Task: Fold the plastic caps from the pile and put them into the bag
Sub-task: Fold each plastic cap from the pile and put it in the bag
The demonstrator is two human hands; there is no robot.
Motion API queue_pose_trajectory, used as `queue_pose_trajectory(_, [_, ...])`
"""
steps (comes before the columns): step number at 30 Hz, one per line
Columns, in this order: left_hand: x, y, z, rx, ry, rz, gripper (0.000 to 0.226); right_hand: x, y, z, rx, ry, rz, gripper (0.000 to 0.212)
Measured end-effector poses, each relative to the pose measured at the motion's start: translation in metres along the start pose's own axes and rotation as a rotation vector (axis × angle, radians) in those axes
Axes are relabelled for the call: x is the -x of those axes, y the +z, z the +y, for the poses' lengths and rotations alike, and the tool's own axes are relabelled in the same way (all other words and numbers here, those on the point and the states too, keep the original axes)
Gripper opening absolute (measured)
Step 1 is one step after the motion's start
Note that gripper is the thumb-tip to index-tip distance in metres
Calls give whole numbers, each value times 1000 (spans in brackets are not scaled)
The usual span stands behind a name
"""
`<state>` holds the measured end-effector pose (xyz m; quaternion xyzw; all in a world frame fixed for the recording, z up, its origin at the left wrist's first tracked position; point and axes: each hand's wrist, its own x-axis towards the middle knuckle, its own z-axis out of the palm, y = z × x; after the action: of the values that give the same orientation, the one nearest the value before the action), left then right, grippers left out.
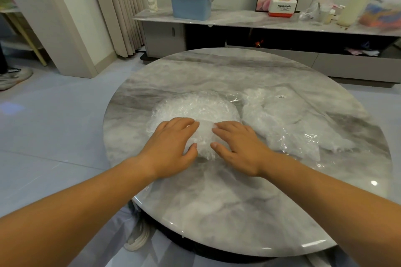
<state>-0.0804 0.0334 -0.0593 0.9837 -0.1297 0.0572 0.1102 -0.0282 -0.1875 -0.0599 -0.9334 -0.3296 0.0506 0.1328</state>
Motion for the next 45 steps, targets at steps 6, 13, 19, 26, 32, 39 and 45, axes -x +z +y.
queue_pose_trajectory(6, [2, 4, 2, 90, -83, -74, 64, 7, -14, 3, -97, 29, 156, 67])
queue_pose_trajectory(13, [-5, -1, -3, 104, -243, -225, 107, 37, -19, 4, -115, -72, 409, 55])
queue_pose_trajectory(19, [-13, -6, -19, 14, -298, -322, 58, 92, -7, 14, -80, -209, 336, 40])
queue_pose_trajectory(26, [1, -14, -23, 262, -67, -203, 74, 136, 14, 25, -31, -248, 142, 36])
queue_pose_trajectory(32, [23, 1, 33, 197, 257, -191, 85, 148, 22, 18, -81, -271, 92, 37])
queue_pose_trajectory(39, [53, 22, 58, 349, 216, -217, 51, 169, 24, 16, -220, -201, 124, 40])
queue_pose_trajectory(45, [43, 16, 66, 695, -100, -281, 12, 158, 23, 16, -425, -22, 122, 42])
